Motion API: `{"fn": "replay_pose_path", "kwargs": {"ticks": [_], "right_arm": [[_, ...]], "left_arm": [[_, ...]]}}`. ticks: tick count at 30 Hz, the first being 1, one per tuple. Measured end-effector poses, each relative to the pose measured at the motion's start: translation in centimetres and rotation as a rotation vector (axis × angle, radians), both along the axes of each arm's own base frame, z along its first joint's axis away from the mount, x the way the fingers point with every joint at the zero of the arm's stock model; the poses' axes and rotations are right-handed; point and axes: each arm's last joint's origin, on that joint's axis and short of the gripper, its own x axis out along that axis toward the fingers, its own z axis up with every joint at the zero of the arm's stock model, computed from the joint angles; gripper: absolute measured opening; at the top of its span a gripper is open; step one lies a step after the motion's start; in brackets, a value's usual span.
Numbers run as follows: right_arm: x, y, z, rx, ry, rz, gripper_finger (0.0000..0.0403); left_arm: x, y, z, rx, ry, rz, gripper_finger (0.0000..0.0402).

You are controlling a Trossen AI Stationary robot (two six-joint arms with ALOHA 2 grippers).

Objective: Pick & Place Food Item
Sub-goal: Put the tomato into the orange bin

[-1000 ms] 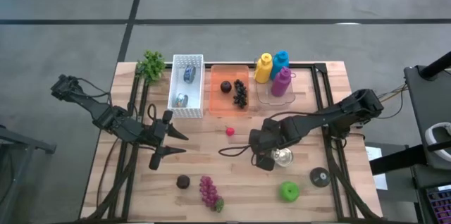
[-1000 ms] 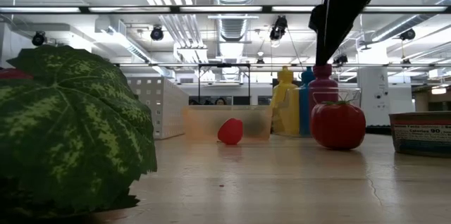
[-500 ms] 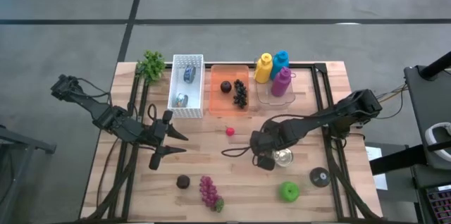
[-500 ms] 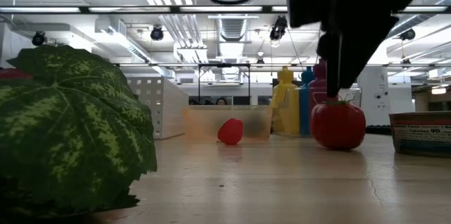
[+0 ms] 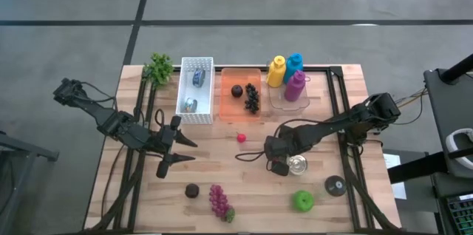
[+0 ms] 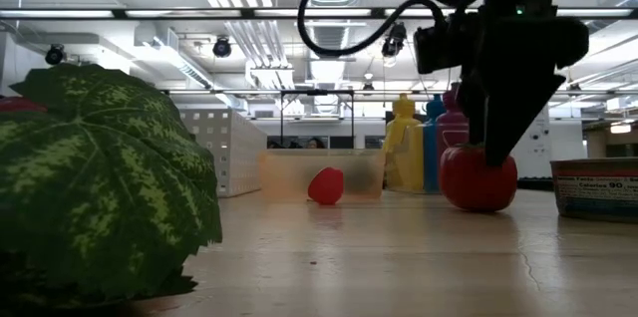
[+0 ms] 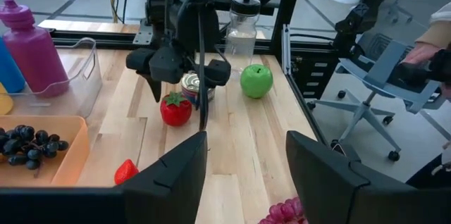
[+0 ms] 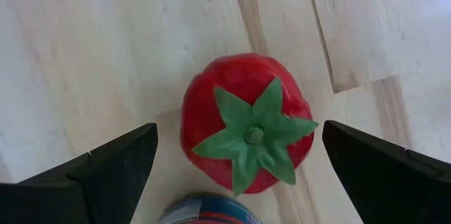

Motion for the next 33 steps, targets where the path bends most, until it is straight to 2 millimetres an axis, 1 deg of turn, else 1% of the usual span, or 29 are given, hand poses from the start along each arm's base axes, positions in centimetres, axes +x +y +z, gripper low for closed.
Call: {"fn": "replay_pose_path", "kwargs": {"ticks": [14,22,26,33], "right_arm": [[-0.4,-0.2,-1.7,0.028,-0.044,0.003,0.04],[-0.4,-0.4,-1.9,0.06,-0.042,0.028,0.0397],[-0.3,-0.4,-1.9,0.059,-0.052,0.05,0.0376],[-0.1,-0.9,-2.0,0.055,-0.064,0.031,0.0311]], "left_arm": [[0.0,0.0,0.0,0.0,0.0,0.0,0.0219],[0.0,0.0,0.0,0.0,0.0,0.0,0.0216],[0.0,0.0,0.0,0.0,0.0,0.0,0.0211],[0.0,0.0,0.0,0.0,0.0,0.0,0.02]]}}
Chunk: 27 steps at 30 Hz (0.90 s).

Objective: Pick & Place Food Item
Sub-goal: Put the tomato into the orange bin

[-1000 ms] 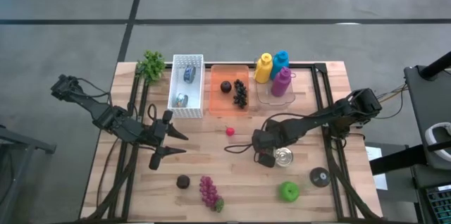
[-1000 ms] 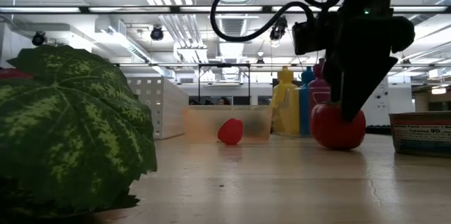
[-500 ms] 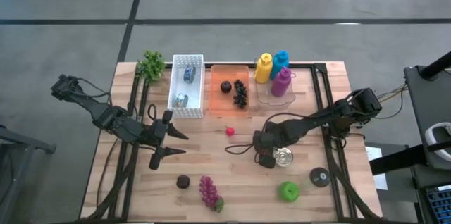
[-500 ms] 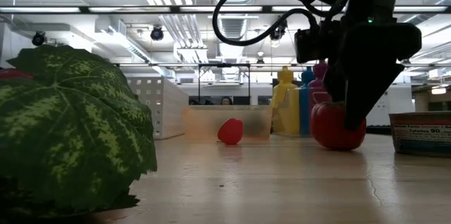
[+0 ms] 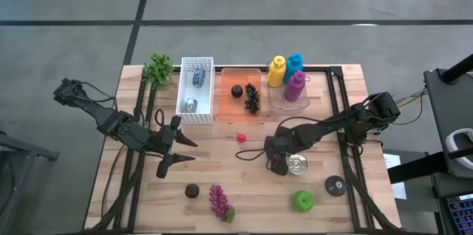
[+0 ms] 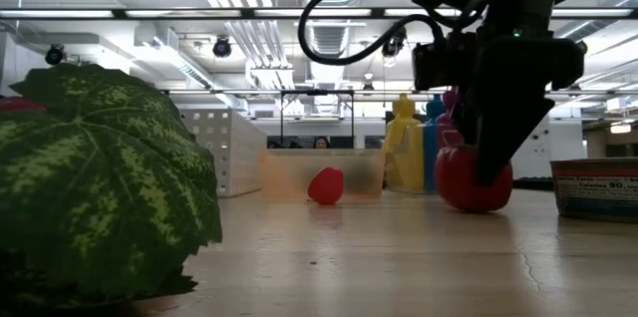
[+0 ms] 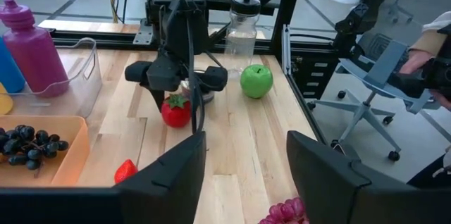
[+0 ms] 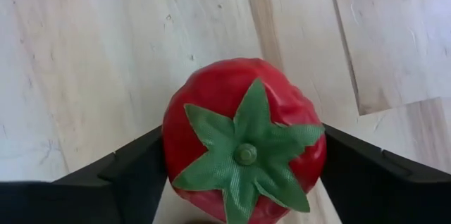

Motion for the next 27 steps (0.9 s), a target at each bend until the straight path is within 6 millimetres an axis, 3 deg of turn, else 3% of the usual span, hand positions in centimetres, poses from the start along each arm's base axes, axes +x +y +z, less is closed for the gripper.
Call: {"fn": "replay_pose_path", "kwargs": {"ticks": [7,27], "right_arm": [[0.25,-0.17,0.08,0.005,-0.022,-0.008,0.0274],[0.47,-0.14,0.5,0.022,-0.065,-0.08,0.0298]], "left_arm": [[0.0,0.0,0.0,0.0,0.0,0.0,0.0191],[0.0,0.0,0.0,0.0,0.0,0.0,0.0187]]}}
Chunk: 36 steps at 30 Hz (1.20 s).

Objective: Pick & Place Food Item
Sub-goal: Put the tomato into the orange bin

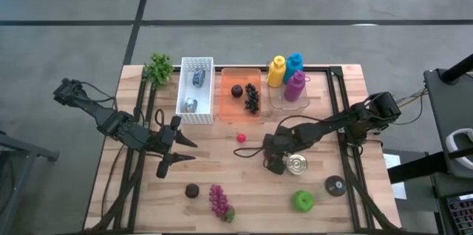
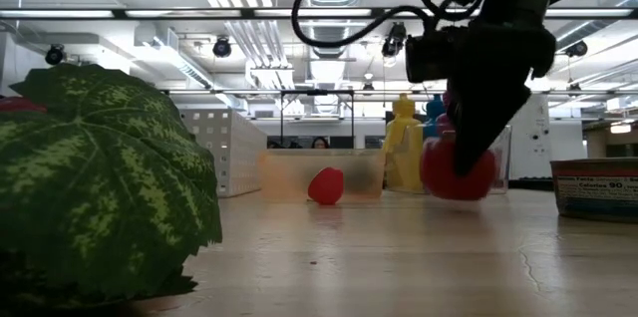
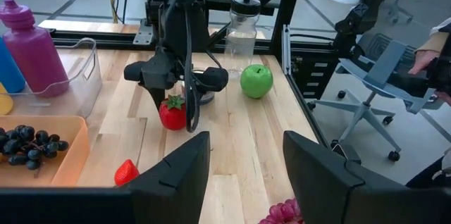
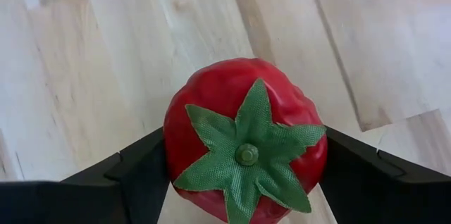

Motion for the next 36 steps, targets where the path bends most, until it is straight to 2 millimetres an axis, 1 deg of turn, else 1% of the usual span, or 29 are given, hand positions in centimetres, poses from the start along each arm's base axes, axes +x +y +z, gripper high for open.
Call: {"fn": "replay_pose_path", "kwargs": {"ticks": [3,10,17,20,26,36], "right_arm": [[0.1,0.0,0.4,0.001,-0.033,-0.034,0.0294],[0.1,-0.1,1.5,0.011,-0.098,-0.07,0.0261],[-0.2,-0.2,2.3,0.007,-0.122,-0.064,0.026],[-0.3,-0.2,2.7,0.033,-0.134,-0.084,0.026],[-0.7,-0.3,4.3,0.074,-0.191,-0.121,0.0259],[-1.5,-0.6,6.2,0.057,-0.275,-0.186,0.0258]], "left_arm": [[0.0,0.0,0.0,0.0,0.0,0.0,0.0191],[0.0,0.0,0.0,0.0,0.0,0.0,0.0202],[0.0,0.0,0.0,0.0,0.0,0.0,0.0213],[0.0,0.0,0.0,0.0,0.0,0.0,0.0216],[0.0,0.0,0.0,0.0,0.0,0.0,0.0221],[0.0,0.0,0.0,0.0,0.001,0.0,0.0209]]}}
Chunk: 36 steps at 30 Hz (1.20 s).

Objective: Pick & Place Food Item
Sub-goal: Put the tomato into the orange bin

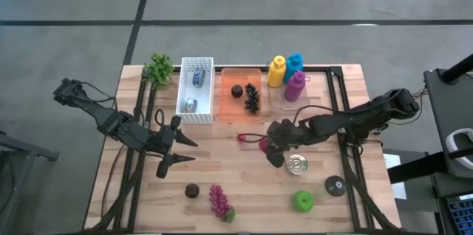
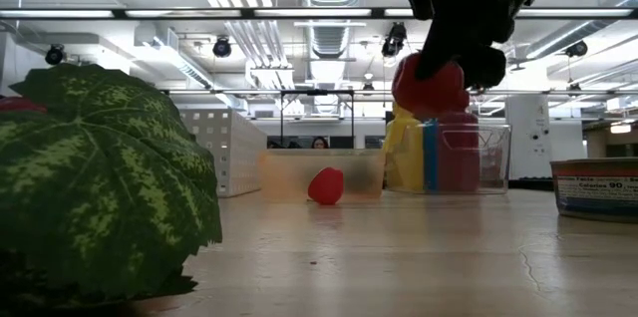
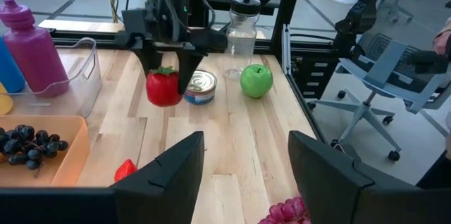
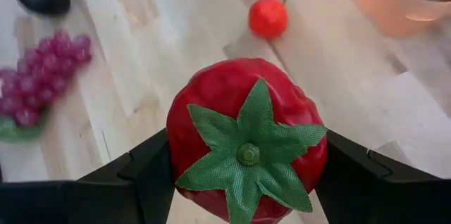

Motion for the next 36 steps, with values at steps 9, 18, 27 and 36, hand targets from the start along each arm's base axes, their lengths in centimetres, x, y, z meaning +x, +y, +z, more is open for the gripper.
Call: {"fn": "replay_pose_path", "kwargs": {"ticks": [9,18,27,36], "right_arm": [[-0.21,-0.14,0.58,0.002,-0.028,-0.036,0.0258],[-0.21,-0.14,0.54,-0.004,-0.027,-0.038,0.0258],[-0.25,-0.15,0.62,-0.014,-0.029,-0.023,0.0258],[-0.23,-0.33,0.77,0.02,-0.041,-0.069,0.0258]], "left_arm": [[0.0,0.0,0.0,0.0,0.0,0.0,0.0196],[0.0,0.0,0.0,0.0,0.0,0.0,0.0186],[0.0,0.0,0.0,0.0,0.0,0.0,0.0187],[0.0,0.0,0.0,0.0,0.0,0.0,0.0201]]}}
